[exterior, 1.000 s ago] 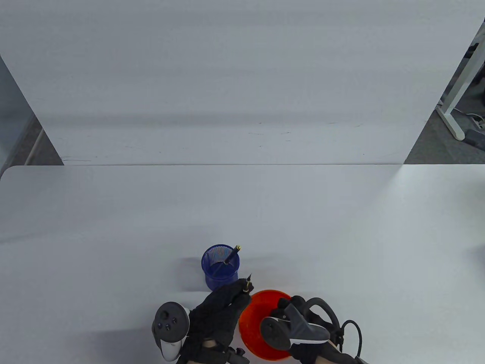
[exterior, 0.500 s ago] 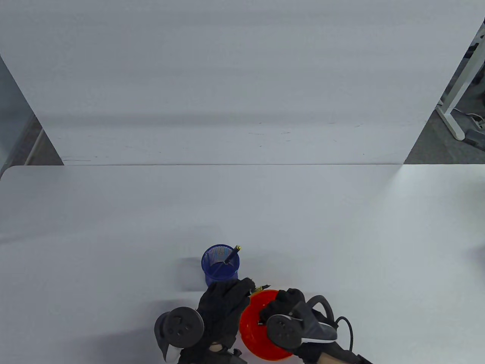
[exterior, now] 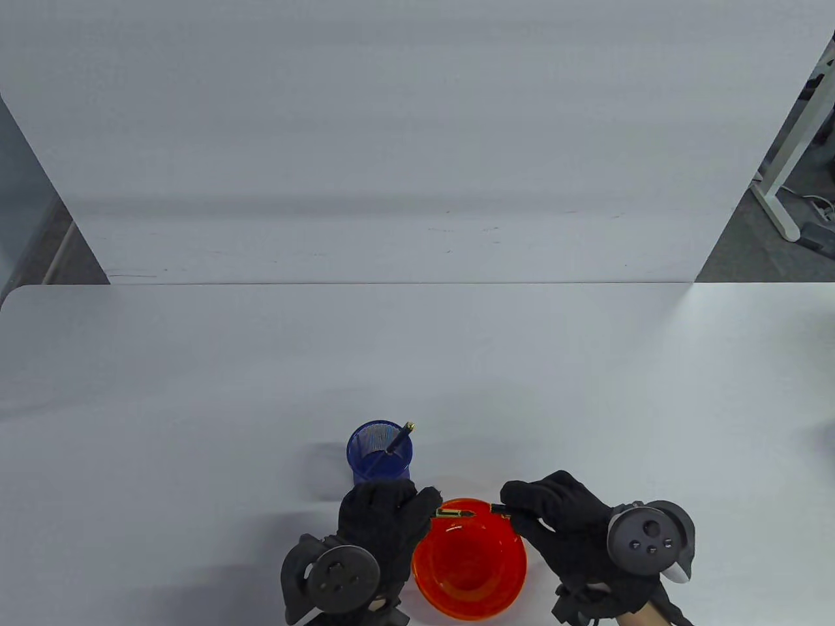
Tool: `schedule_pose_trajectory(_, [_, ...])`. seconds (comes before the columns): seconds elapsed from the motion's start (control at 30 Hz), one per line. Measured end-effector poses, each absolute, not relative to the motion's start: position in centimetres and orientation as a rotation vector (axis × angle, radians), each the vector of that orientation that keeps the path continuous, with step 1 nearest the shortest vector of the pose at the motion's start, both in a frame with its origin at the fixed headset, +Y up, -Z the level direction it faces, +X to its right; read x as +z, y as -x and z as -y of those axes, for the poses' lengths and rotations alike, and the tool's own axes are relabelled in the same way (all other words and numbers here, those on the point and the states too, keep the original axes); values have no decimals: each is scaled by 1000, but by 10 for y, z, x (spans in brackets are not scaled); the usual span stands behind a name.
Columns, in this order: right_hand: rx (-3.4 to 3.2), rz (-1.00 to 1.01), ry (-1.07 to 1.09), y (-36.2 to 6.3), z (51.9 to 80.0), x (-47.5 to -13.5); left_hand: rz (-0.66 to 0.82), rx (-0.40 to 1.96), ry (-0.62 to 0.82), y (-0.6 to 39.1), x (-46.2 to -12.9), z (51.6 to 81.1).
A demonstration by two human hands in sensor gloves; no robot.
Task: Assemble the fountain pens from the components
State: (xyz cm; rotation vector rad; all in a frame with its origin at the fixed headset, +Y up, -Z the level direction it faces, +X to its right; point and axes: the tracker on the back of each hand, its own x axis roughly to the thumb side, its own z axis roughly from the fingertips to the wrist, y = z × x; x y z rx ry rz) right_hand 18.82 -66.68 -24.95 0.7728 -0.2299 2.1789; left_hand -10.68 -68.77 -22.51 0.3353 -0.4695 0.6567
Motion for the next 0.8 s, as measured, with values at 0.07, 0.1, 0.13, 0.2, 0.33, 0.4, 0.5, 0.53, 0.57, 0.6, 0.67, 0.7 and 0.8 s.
schedule_pose_trajectory(0.07, [2192,240,-782,-185,667,-248,473,651,-332,106,-224,688])
schedule_pose_trajectory(0.1, [2198,238,-792,-183,667,-248,480,647,-333,105,-224,688])
schedule_pose_trajectory(0.13, [2206,227,-800,-181,668,-247,485,643,-334,104,-224,688])
schedule_pose_trajectory(0.2, [2224,229,-827,-175,671,-245,505,632,-333,100,-223,687])
schedule_pose_trajectory(0.33, [2236,215,-872,-160,676,-241,558,575,-331,89,-218,687])
schedule_pose_trajectory(0.4, [2262,261,-881,-153,679,-237,599,529,-337,79,-214,687])
schedule_pose_trajectory(0.5, [2239,332,-862,-152,681,-233,601,489,-391,76,-209,682])
schedule_pose_trajectory(0.53, [2211,354,-851,-151,682,-232,598,483,-402,76,-208,681])
schedule_pose_trajectory(0.57, [2194,377,-840,-148,683,-230,594,476,-414,75,-206,680])
schedule_pose_trajectory(0.6, [2211,410,-839,-146,682,-226,591,468,-419,74,-205,681])
schedule_pose_trajectory(0.67, [2262,437,-854,-143,680,-223,603,446,-421,74,-206,681])
schedule_pose_trajectory(0.7, [2273,441,-858,-142,680,-223,601,442,-412,74,-207,681])
schedule_pose_trajectory(0.8, [2255,399,-861,-143,679,-226,577,423,-322,74,-209,681])
